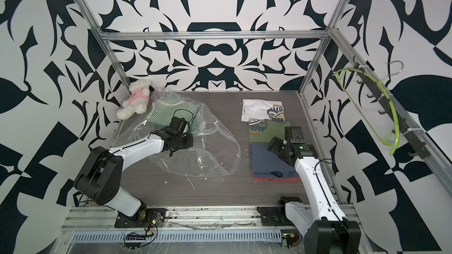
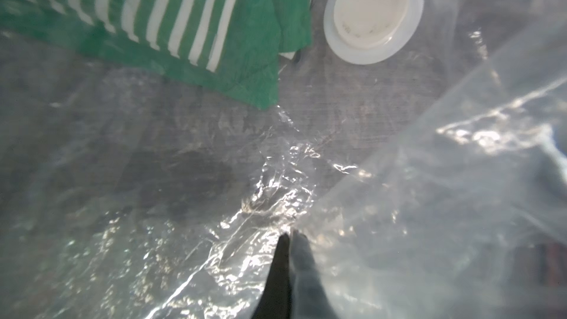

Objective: Take the tank top out of the vacuum bag
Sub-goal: Take out the tank top from the vacuum bag, then adjust the tank top in the vacuum bag.

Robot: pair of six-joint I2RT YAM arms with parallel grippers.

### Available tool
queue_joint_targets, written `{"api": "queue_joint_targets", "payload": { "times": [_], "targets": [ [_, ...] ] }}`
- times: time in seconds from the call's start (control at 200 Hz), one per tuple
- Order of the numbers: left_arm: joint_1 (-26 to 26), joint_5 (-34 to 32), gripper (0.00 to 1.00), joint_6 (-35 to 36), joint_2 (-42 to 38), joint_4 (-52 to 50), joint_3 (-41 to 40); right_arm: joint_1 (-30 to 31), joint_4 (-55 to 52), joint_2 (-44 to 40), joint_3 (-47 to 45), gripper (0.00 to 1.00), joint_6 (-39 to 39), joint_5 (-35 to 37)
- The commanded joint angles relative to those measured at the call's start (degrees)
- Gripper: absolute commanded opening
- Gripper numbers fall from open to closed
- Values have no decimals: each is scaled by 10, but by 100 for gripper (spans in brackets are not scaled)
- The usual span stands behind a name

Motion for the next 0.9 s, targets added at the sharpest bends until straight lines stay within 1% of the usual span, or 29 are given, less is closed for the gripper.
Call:
{"api": "queue_joint_targets", "payload": {
  "times": [0.0,0.025,0.06,0.205,0.28,0.44,0.52,0.61,0.71,0.83,0.9],
  "targets": [
    [3,18,0,0,-31,-28,26,39,71,-11,9,87,-22,-81],
    [2,21,0,0,-36,-32,31,54,89,-10,8,83,-17,-93],
    [1,25,0,0,-42,-37,38,81,111,-7,8,81,-7,-100],
    [0,52,0,0,-54,-58,65,216,208,26,11,80,27,-78],
    [-1,68,0,2,-54,-70,84,278,256,71,13,78,35,-58],
    [-5,91,0,3,-57,-99,122,372,328,205,46,73,44,-13],
    [-5,100,0,-1,-62,-112,142,396,362,273,65,71,55,-12],
    [-5,119,0,-3,-67,-117,162,407,394,332,78,70,65,-26],
    [-5,144,0,-12,-69,-107,172,415,412,384,94,70,76,-32],
    [-5,160,0,-23,-65,-102,185,425,412,431,119,70,76,-13],
    [-6,167,0,-36,-59,-96,189,425,416,460,133,70,70,-13]
  ]
}}
